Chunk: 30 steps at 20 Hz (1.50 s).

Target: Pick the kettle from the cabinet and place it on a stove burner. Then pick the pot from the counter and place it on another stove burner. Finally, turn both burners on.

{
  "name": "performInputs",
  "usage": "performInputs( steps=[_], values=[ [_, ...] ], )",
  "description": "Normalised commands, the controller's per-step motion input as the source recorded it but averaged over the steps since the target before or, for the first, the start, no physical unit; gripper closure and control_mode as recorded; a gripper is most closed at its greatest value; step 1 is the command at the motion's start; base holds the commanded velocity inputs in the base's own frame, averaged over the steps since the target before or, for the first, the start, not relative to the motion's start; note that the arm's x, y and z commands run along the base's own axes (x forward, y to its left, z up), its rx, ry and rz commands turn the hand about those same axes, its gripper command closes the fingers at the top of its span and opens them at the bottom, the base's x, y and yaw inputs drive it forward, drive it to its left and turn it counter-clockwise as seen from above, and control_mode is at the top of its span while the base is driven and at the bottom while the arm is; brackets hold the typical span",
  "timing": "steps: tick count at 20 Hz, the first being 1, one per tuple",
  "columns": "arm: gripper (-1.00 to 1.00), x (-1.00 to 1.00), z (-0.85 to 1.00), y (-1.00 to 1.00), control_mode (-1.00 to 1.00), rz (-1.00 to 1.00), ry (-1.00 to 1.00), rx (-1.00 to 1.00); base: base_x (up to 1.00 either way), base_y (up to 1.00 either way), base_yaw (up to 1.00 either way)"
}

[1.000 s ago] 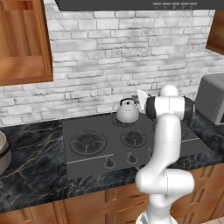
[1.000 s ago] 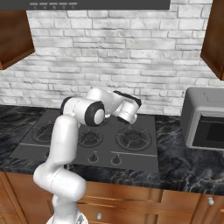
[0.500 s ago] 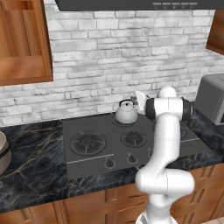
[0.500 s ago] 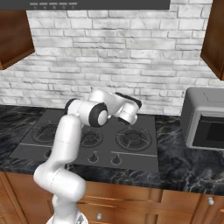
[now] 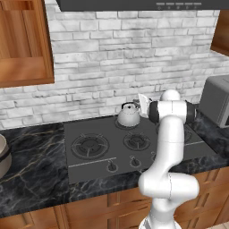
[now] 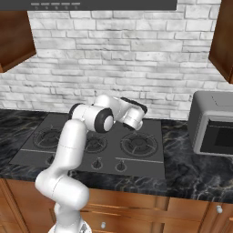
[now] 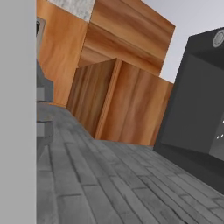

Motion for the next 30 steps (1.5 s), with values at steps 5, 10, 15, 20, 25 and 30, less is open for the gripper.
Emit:
performInputs(
  steps=[5, 10, 15, 20, 25, 30],
  values=[
    [-1.00, 0.12, -0.08, 0.00, -1.00, 0.00, 0.00, 0.00, 0.00, 0.00, 0.00],
    [-1.00, 0.10, -0.05, 0.00, -1.00, 0.00, 0.00, 0.01, 0.00, 0.00, 0.00],
    [-1.00, 0.01, 0.02, -0.01, -1.00, 0.00, -0.01, 0.05, 0.00, 0.00, 0.00],
    [-1.00, -0.07, 0.15, 0.00, -1.00, 0.00, -0.05, 0.00, 0.00, 0.00, 0.00],
    [-1.00, -0.21, 0.33, 0.00, -1.00, 0.00, -0.10, -0.08, 0.00, 0.00, 0.00],
    [-1.00, -0.24, 0.39, 0.00, -1.00, 0.00, -0.15, -0.12, 0.00, 0.00, 0.00]
  ],
)
